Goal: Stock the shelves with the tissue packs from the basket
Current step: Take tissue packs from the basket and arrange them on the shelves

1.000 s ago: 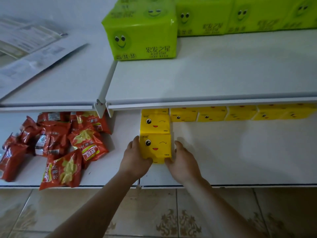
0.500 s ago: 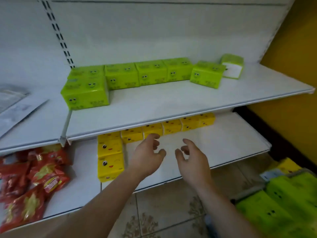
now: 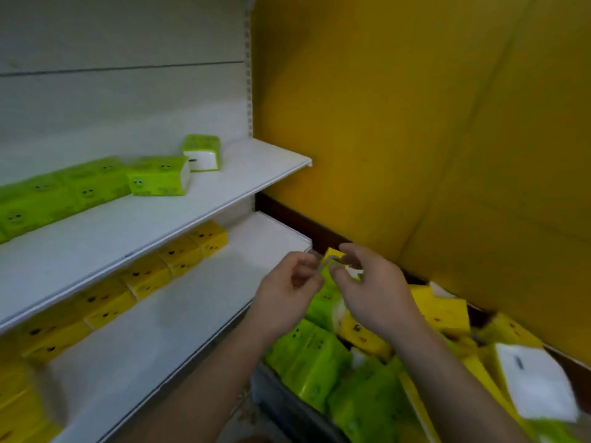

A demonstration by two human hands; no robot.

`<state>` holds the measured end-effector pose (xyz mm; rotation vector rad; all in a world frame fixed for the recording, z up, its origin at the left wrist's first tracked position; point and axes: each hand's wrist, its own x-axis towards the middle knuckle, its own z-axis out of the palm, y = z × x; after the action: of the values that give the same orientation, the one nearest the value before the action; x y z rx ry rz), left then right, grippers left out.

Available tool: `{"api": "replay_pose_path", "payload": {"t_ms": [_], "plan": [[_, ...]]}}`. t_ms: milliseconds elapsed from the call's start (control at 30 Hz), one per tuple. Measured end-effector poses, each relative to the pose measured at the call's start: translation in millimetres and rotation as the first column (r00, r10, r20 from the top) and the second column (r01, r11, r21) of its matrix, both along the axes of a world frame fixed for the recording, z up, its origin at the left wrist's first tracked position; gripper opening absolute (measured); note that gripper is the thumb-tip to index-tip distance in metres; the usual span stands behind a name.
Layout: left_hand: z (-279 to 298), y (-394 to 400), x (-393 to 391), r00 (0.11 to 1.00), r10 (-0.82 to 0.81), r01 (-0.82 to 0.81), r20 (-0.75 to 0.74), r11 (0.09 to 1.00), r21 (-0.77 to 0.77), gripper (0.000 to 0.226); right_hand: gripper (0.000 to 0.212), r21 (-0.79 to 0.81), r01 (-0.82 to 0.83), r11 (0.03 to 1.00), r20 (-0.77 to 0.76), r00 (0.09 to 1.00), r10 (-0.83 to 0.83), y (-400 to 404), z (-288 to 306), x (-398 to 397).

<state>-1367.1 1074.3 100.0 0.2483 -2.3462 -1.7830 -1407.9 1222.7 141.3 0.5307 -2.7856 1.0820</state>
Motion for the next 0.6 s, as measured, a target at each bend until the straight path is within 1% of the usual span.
{"api": "replay_pose_path", "payload": {"t_ms": [67,133,200,267,367,433,467,500,533,567,600], "plan": [[-0.1,31.7,-8.2,0.994,-0.108,0.108,0.018,0.994,-0.02,0.031,0.04,0.066,0.038,0.997,-0.009,0.999,-0.037,38.0,8.9,0.5],[-1.3,62.2,-11.6,0.977,-0.206,0.208,0.049,0.977,-0.053,0.028,0.039,0.098,0.088,0.991,-0.023,0.996,-0.086,75.6,15.2,1.0],[-3.0,88.5,-12.2,0.953,-0.292,0.299,0.083,0.95,-0.088,0.024,0.037,0.139,0.139,0.98,-0.025,0.99,-0.137,112.5,19.1,2.2],[-7.3,109.9,-13.5,0.925,-0.355,0.373,0.133,0.917,-0.143,0.022,0.037,0.203,0.185,0.961,0.004,0.982,-0.19,149.2,20.1,4.9],[-14.3,134.5,-14.4,0.89,-0.413,0.452,0.192,0.854,-0.257,0.027,0.042,0.316,0.217,0.923,0.073,0.965,-0.252,197.1,17.6,13.6],[-18.1,146.1,-13.5,0.863,-0.458,0.505,0.215,0.8,-0.324,0.038,0.047,0.38,0.234,0.895,0.08,0.956,-0.283,220.8,12.2,21.9],[-20.0,150.4,-12.7,0.834,-0.488,0.551,0.257,0.755,-0.354,0.047,0.05,0.397,0.239,0.886,0.075,0.954,-0.291,229.7,8.2,27.0],[-22.4,153.7,-11.5,0.797,-0.512,0.604,0.32,0.688,-0.401,0.058,0.054,0.41,0.229,0.883,0.073,0.957,-0.282,235.8,3.3,31.9],[-25.1,156.0,-10.0,0.758,-0.525,0.652,0.387,0.589,-0.477,0.069,0.058,0.433,0.186,0.882,0.083,0.966,-0.245,239.2,-2.0,37.0],[-28.4,157.8,-8.5,0.726,-0.522,0.682,0.447,0.468,-0.562,0.079,0.063,0.476,0.113,0.872,0.097,0.979,-0.179,239.4,-7.9,41.5],[-32.4,158.5,-7.1,0.703,-0.51,0.697,0.495,0.358,-0.621,0.087,0.068,0.54,0.028,0.841,0.108,0.989,-0.102,236.6,-13.8,44.7]]}}
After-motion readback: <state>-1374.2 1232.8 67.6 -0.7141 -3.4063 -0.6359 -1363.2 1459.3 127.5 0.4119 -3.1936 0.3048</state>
